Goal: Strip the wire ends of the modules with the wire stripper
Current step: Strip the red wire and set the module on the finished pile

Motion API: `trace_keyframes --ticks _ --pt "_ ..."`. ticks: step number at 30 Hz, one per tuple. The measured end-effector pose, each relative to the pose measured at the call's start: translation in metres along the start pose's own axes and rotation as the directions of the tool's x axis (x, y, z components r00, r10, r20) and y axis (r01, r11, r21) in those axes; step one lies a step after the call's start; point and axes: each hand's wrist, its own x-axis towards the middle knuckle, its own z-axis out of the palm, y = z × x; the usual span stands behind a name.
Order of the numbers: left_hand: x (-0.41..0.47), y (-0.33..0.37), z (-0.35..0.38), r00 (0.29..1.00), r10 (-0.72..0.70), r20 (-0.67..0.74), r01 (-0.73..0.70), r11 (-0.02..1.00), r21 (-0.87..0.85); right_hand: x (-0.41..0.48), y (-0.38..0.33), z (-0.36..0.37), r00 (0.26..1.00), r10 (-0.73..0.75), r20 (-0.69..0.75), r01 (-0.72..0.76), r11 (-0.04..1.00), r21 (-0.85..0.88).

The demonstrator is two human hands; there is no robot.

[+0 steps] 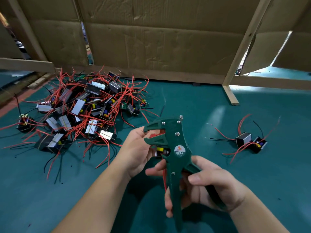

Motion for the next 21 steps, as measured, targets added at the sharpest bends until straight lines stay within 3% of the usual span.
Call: trace_keyframes --ticks 3,6,9,13,21 --pt "0.006 0.0 -0.004 0.99 0.022 -0.139 -0.026 0.999 -0.025 -0.002 -0.006 -0.004 0.999 -0.039 -0.012 0.039 0.998 0.041" --pt "0.006 0.003 -0.011 0.977 0.112 -0.179 -0.095 0.991 0.097 -0.008 -0.01 -0.01 0.991 -0.122 -0.054 0.128 0.982 0.135" --pt "0.005 0.005 -0.013 0.965 0.152 -0.212 -0.119 0.98 0.16 -0.008 -0.01 -0.014 0.965 -0.142 -0.219 0.182 0.967 0.177" --pt "0.007 0.005 -0.013 0.936 0.189 -0.296 -0.131 0.97 0.205 -0.001 -0.004 -0.013 0.89 -0.01 -0.455 0.074 0.99 0.123" --pt "0.004 0.008 -0.009 0.913 0.269 -0.306 -0.21 0.955 0.211 0.007 0.004 0.0 0.957 0.028 -0.288 0.02 0.987 0.163"
